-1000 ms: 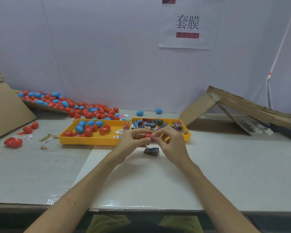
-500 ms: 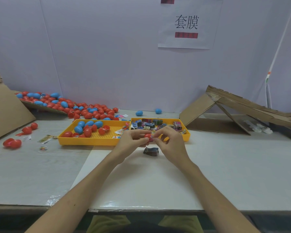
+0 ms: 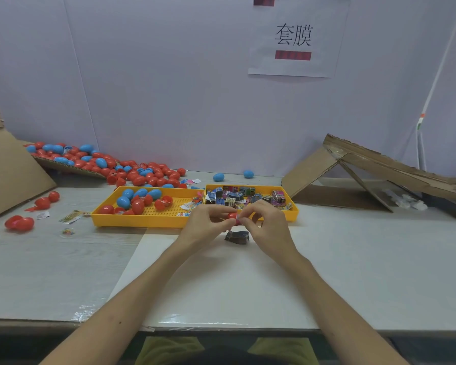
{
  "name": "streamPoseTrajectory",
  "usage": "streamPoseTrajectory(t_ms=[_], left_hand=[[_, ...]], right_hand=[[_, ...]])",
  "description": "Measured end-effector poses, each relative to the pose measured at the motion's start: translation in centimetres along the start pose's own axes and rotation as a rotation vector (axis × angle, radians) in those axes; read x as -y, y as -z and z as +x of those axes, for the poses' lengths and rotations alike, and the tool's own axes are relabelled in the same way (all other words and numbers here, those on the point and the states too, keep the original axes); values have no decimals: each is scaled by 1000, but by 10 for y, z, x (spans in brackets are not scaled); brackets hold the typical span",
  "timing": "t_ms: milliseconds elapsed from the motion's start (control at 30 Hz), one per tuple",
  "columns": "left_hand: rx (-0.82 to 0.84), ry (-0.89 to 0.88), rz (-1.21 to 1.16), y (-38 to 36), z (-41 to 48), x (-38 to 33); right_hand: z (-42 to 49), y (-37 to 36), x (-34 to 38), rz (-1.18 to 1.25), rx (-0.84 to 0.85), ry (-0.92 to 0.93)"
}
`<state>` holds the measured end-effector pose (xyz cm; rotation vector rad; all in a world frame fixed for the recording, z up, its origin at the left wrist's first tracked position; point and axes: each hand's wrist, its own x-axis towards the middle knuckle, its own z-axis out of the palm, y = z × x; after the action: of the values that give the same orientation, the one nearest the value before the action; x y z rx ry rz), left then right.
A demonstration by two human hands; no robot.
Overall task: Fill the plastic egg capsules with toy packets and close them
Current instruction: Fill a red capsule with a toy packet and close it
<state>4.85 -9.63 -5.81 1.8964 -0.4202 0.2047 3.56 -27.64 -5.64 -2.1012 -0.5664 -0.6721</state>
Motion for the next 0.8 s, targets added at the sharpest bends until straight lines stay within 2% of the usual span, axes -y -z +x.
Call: streamPoseTrajectory(t_ms=[367, 500, 633, 800], left_hand=[[-4, 8, -80, 3, 1, -1], [-14, 96, -274, 4, 1, -3], [8, 169, -431, 6, 0, -4], [88, 241, -565, 6, -1, -6]], right_hand=[[1, -2, -1, 46, 32, -46], [0, -2, -2, 68, 19, -30], [-1, -3, 1, 87, -73, -29], [-2, -5, 5, 56, -139, 82]])
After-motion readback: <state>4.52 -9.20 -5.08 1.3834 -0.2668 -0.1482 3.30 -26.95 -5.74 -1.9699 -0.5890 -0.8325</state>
